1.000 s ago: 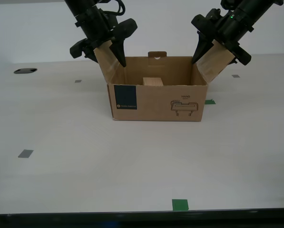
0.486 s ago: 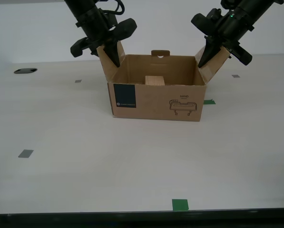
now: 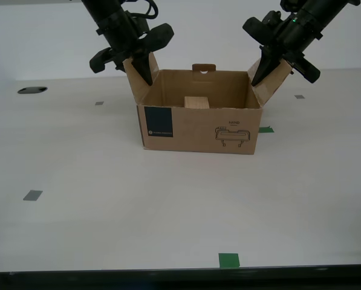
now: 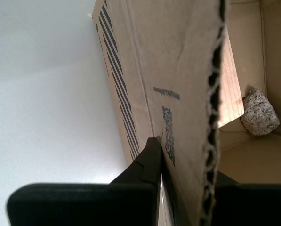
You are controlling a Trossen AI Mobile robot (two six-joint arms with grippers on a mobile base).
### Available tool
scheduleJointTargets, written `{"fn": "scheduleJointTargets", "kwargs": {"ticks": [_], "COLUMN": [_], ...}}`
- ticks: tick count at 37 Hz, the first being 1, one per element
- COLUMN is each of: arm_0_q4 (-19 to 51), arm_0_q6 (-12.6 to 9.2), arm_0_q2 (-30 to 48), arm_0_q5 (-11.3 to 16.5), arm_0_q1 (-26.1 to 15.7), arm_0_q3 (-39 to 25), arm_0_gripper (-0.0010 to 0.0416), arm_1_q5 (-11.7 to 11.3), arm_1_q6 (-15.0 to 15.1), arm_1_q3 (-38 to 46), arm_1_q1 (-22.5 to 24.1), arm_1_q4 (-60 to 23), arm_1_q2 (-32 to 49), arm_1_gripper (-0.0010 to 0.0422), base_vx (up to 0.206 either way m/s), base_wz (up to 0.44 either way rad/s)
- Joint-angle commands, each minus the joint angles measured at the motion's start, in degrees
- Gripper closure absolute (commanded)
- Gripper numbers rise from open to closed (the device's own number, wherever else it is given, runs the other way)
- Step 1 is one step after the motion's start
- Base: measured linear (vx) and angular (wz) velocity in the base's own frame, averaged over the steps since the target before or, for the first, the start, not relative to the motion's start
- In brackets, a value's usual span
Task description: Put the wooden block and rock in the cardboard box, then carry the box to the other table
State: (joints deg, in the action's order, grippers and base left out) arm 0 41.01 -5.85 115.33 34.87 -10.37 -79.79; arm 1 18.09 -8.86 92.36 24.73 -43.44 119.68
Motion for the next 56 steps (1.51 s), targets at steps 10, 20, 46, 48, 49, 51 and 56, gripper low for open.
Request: {"fn": "scheduleJointTargets", "kwargs": {"ticks": [10, 20, 46, 48, 49, 51, 56], "arm_0_q4": [0.31, 1.05, 8.57, 9.07, 9.46, 10.36, 11.80], "arm_0_q6": [-0.42, -1.07, -1.73, -1.90, -1.95, -1.99, -2.19], "arm_0_q2": [-0.17, -1.92, -18.86, -20.39, -21.29, -22.82, -25.62], "arm_0_q5": [0.02, 0.02, 0.00, -0.07, -0.17, -0.76, -2.16], "arm_0_q1": [-0.24, -0.24, -0.28, -0.28, -0.28, -0.28, -0.28], "arm_0_q3": [0.02, -0.07, -0.07, -0.07, -0.02, -0.02, -0.02], "arm_0_gripper": [0.0407, 0.0407, 0.0407, 0.0407, 0.0407, 0.0407, 0.0407], "arm_1_q5": [0.90, 0.87, 8.13, 8.15, 8.15, 8.13, 8.13], "arm_1_q6": [-0.22, -0.66, -1.29, -1.53, -1.62, -1.73, -2.47], "arm_1_q3": [-0.02, -0.02, -0.46, -0.83, -1.14, -2.25, -6.69], "arm_1_q1": [0.15, 0.15, 0.92, 1.20, 1.36, 1.84, 3.08], "arm_1_q4": [0.87, 1.11, -1.90, -2.19, -2.23, -2.19, -1.46], "arm_1_q2": [-0.44, -2.54, -12.52, -13.53, -14.10, -15.72, -20.61], "arm_1_gripper": [0.0414, 0.0414, 0.0414, 0.0414, 0.0414, 0.0414, 0.0414], "base_vx": [0.000, 0.000, 0.000, 0.000, 0.000, 0.000, -0.016], "base_wz": [0.000, 0.000, 0.000, 0.000, 0.000, 0.000, 0.000]}}
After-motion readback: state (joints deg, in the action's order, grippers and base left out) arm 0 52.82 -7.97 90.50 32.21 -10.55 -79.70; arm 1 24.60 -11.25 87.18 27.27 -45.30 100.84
